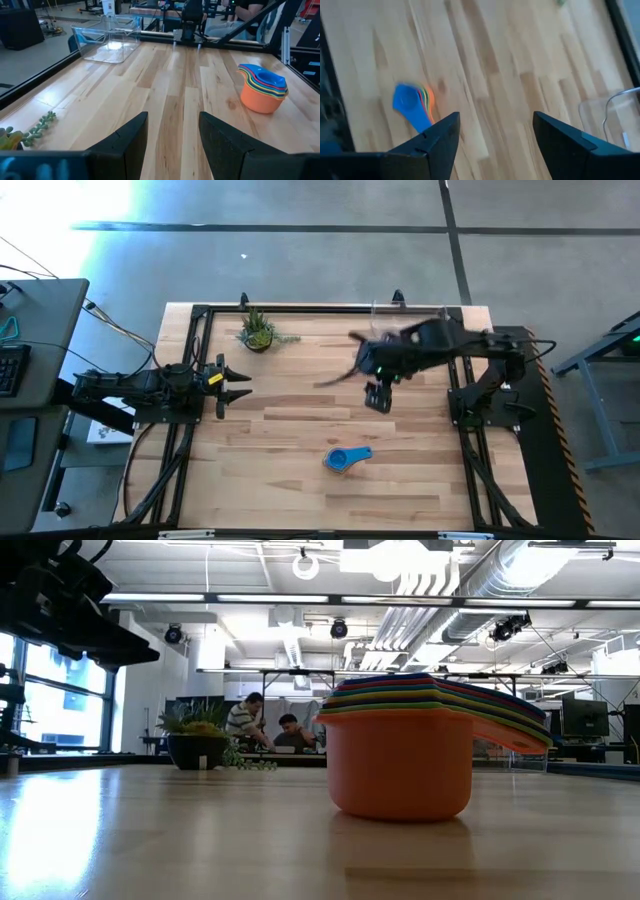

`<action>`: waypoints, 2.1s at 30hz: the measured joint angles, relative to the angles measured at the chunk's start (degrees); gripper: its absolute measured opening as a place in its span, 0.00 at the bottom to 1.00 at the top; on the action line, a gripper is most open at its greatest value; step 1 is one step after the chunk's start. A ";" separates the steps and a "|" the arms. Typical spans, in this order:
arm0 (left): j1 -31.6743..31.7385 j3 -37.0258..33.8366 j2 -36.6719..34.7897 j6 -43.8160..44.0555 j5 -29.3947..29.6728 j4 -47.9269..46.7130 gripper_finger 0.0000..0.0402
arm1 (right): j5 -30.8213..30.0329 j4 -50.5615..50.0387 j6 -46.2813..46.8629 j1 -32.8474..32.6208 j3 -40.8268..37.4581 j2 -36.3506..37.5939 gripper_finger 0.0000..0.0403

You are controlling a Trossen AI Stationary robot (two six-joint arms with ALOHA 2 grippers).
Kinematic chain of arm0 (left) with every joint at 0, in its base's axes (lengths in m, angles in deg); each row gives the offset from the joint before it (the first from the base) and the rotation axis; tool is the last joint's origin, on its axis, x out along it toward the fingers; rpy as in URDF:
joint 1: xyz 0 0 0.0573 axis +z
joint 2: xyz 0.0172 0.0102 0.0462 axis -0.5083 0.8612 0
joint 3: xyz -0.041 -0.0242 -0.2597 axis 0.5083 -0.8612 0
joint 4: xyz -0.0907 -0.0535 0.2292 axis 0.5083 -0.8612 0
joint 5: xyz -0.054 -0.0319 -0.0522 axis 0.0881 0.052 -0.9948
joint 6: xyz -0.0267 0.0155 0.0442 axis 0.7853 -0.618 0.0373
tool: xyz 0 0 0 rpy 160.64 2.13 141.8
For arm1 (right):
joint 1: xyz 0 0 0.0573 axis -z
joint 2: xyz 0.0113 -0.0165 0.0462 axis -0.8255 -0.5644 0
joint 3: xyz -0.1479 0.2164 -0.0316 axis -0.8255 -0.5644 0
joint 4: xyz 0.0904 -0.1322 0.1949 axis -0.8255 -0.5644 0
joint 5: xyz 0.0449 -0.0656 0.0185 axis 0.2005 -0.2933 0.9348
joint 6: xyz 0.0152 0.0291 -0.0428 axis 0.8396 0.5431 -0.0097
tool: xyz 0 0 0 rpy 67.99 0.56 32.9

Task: Nest measuring cups in basket
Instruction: Put the stacked measuring cups into the transparent bin

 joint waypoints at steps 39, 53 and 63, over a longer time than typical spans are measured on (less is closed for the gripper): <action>0.00 0.02 0.00 0.00 0.00 0.00 0.42 | 6.15 40.53 -9.06 -13.97 -45.90 0.02 0.75; 0.01 0.04 0.00 -0.02 0.01 0.02 0.42 | 5.70 52.37 -5.27 -16.76 -50.65 -0.67 0.75; 0.01 0.04 0.00 0.00 0.02 0.01 0.42 | 7.17 54.23 -4.14 -17.23 -50.67 -3.89 0.75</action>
